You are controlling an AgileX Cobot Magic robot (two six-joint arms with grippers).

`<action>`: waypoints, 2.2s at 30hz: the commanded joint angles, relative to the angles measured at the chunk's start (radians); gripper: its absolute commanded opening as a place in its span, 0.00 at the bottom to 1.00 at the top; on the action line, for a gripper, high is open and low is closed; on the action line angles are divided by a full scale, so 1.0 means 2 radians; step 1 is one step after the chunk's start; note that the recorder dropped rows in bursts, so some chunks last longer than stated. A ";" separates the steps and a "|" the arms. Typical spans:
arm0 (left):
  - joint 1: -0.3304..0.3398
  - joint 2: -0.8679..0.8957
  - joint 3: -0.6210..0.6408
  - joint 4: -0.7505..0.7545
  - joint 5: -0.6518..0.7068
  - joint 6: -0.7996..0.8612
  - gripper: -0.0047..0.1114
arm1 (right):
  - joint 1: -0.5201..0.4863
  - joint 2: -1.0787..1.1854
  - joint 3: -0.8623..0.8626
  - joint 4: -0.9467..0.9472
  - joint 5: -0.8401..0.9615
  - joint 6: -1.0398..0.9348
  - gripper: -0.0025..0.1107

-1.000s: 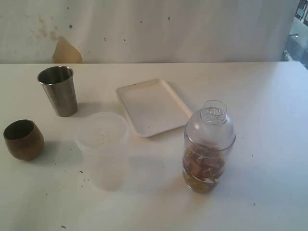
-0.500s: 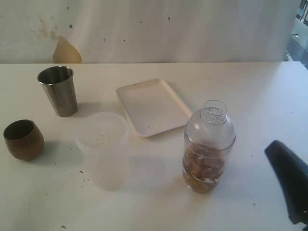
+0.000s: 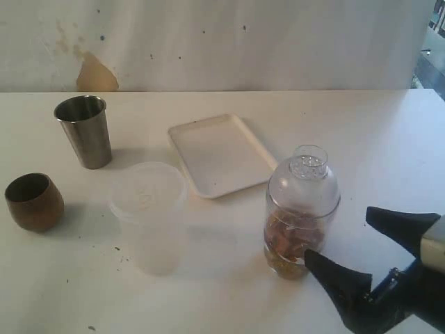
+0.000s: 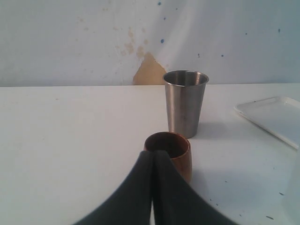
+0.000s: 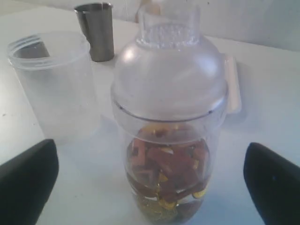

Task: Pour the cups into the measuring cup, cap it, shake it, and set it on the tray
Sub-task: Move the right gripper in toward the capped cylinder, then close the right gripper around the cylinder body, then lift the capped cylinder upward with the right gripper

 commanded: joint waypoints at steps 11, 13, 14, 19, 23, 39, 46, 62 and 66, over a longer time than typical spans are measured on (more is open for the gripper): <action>-0.001 -0.003 0.002 -0.002 -0.006 -0.002 0.04 | -0.002 0.265 -0.054 0.035 -0.160 -0.120 0.94; -0.001 -0.003 0.002 -0.002 -0.006 -0.002 0.04 | -0.002 0.304 -0.072 0.031 -0.169 -0.125 0.94; -0.001 -0.003 0.002 -0.002 -0.006 -0.002 0.04 | -0.002 0.312 -0.079 0.028 -0.169 -0.125 0.94; -0.001 -0.003 0.002 -0.002 -0.006 -0.002 0.04 | -0.002 0.360 -0.114 -0.002 -0.169 -0.125 0.94; -0.001 -0.003 0.002 -0.002 -0.006 -0.002 0.04 | -0.002 0.382 -0.148 0.000 -0.169 -0.125 0.94; -0.001 -0.003 0.002 -0.002 -0.006 -0.002 0.04 | 0.008 0.385 -0.176 -0.014 -0.169 -0.082 0.94; -0.001 -0.003 0.002 -0.002 -0.006 -0.002 0.04 | 0.023 0.385 -0.184 -0.005 -0.169 -0.082 0.94; -0.001 -0.003 0.002 -0.002 -0.006 -0.002 0.04 | 0.023 0.385 -0.191 -0.002 -0.169 -0.065 0.03; -0.001 -0.003 0.002 -0.002 -0.006 -0.002 0.04 | 0.022 0.330 -0.192 0.000 -0.169 -0.027 0.02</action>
